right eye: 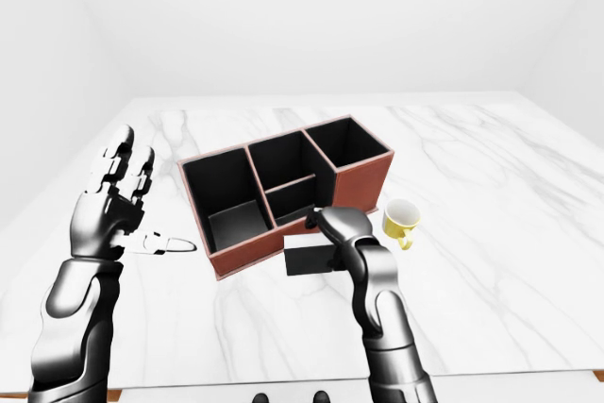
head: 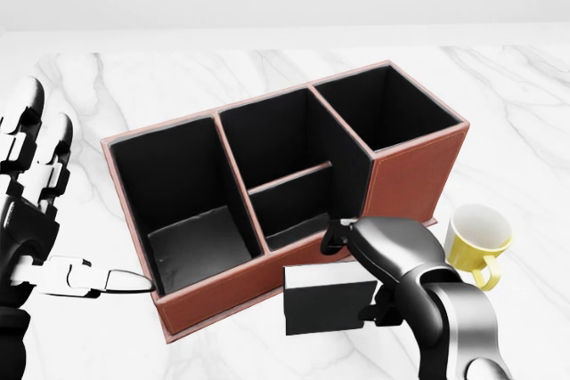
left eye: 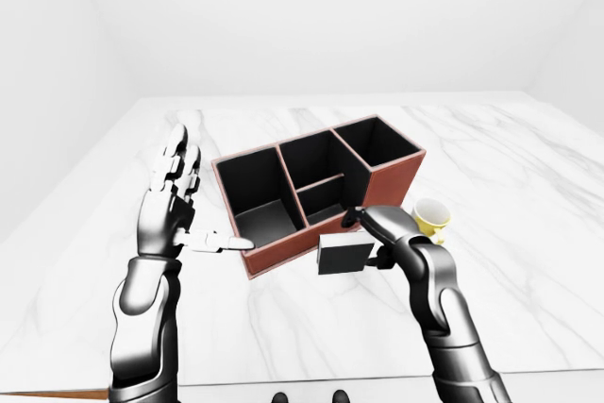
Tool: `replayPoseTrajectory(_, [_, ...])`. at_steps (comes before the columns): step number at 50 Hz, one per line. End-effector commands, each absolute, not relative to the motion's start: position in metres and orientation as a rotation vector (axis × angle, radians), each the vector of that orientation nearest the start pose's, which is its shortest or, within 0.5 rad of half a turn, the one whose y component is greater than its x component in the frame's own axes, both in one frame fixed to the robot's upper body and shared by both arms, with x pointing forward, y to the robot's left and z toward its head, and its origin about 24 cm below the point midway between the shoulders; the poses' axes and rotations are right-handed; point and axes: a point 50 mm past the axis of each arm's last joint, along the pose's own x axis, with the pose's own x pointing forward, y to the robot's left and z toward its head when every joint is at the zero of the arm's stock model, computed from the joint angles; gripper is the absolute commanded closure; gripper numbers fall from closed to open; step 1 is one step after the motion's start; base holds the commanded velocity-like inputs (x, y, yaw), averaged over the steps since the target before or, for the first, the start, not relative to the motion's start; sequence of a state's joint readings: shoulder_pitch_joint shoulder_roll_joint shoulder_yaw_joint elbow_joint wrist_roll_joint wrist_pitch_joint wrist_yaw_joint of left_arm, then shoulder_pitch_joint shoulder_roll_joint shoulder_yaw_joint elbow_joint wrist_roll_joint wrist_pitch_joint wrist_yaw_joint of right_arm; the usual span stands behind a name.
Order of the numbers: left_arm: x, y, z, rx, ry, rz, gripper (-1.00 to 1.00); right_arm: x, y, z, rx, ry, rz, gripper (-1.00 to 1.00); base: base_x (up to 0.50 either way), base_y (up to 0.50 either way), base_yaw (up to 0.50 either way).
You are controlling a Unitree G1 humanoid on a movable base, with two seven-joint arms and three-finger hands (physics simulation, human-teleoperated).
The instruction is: Pick up the book and place it in the right compartment of the caddy.
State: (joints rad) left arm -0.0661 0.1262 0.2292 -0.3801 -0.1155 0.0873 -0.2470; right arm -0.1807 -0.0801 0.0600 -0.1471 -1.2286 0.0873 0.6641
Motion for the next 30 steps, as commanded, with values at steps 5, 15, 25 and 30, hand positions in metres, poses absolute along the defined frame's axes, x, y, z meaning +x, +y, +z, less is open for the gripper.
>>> replayPoseTrajectory(5, [0.247,0.2,0.144,0.082,-0.371,-0.077,-1.0,0.28,-0.129,0.081,-1.317,0.175,0.431,-0.17,0.0,0.0,0.0])
replayPoseTrajectory(15, [0.247,0.2,0.144,0.077,-0.373,-0.072,-1.0,0.281,-0.123,0.076,-1.318,0.179,0.45,-0.15,0.0,0.0,0.0])
replayPoseTrajectory(25, [0.247,0.201,0.145,0.072,-0.378,-0.067,-1.0,0.283,-0.118,0.077,-1.324,0.172,0.464,-0.17,0.0,0.0,0.0])
replayPoseTrajectory(30, [0.248,0.201,0.145,0.071,-0.378,-0.066,-1.0,0.284,-0.116,0.077,-1.324,0.169,0.469,-0.17,0.0,0.0,0.0])
